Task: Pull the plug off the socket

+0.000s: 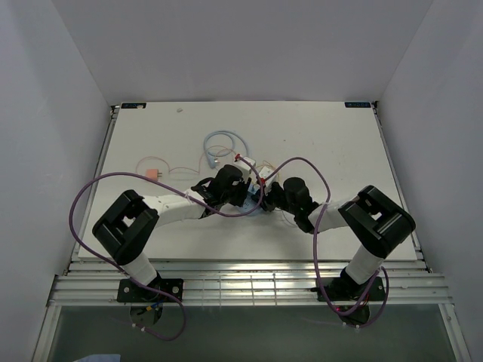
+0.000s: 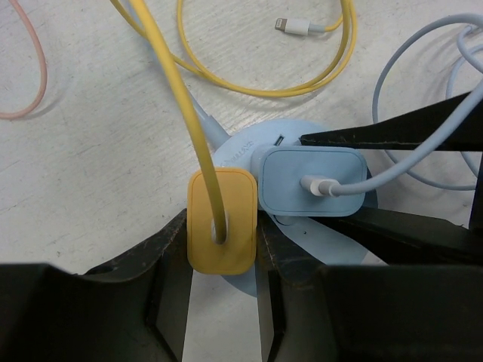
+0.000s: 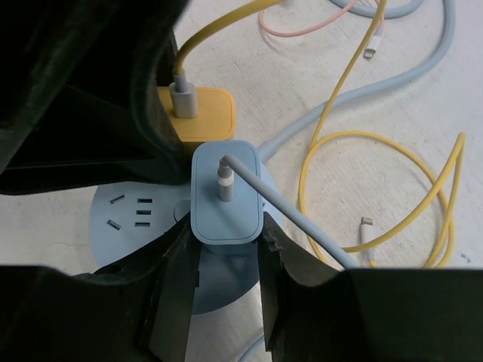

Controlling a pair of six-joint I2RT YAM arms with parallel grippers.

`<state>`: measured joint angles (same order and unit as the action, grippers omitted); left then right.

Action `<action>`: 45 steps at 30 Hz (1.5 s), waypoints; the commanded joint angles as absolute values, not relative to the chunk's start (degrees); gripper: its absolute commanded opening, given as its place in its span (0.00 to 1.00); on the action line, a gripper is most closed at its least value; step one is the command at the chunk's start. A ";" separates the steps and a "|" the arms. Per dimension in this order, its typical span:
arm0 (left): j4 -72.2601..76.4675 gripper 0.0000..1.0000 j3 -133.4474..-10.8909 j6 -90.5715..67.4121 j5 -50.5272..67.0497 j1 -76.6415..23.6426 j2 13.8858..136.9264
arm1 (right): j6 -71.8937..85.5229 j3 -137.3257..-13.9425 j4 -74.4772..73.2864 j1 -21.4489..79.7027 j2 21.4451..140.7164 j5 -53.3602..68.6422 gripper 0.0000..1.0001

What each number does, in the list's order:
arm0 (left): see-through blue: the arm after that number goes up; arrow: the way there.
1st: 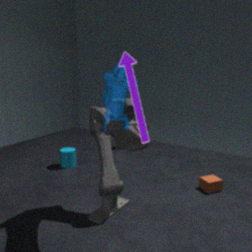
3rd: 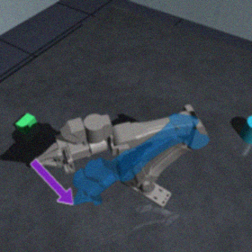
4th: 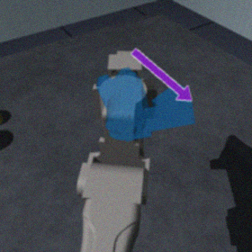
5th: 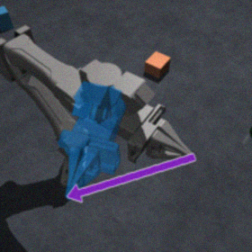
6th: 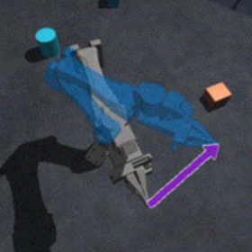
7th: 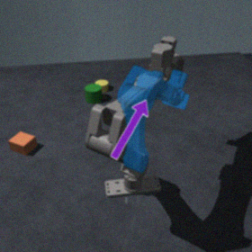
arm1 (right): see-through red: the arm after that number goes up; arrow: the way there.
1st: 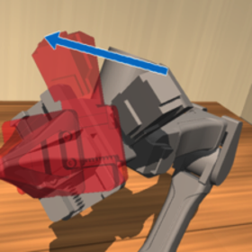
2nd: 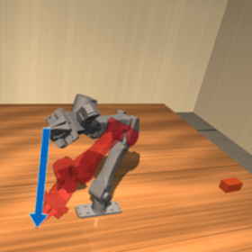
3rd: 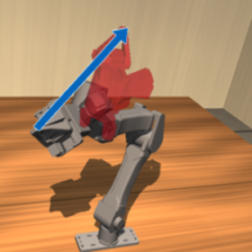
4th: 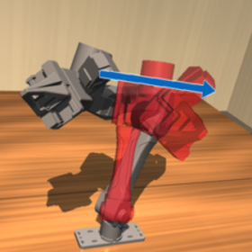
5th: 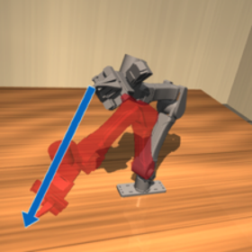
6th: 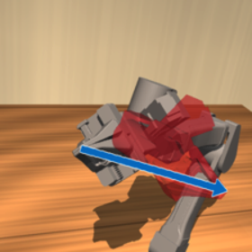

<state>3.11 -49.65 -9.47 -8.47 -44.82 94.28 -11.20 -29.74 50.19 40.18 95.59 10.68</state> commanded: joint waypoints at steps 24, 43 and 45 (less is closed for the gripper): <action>-4.57 0.00 -49.57 -10.46 -8.53 -45.00 99.32 | 22.69 -26.72 69.79 34.98 97.73 32.87 0.08; -4.66 0.00 -49.13 -11.78 -9.58 -46.14 100.46 | -14.86 -24.52 57.74 45.44 93.87 1.41 0.08; -4.66 0.00 -49.04 -11.87 -9.67 -46.06 100.55 | -13.45 -23.91 60.11 45.53 93.61 2.19 0.08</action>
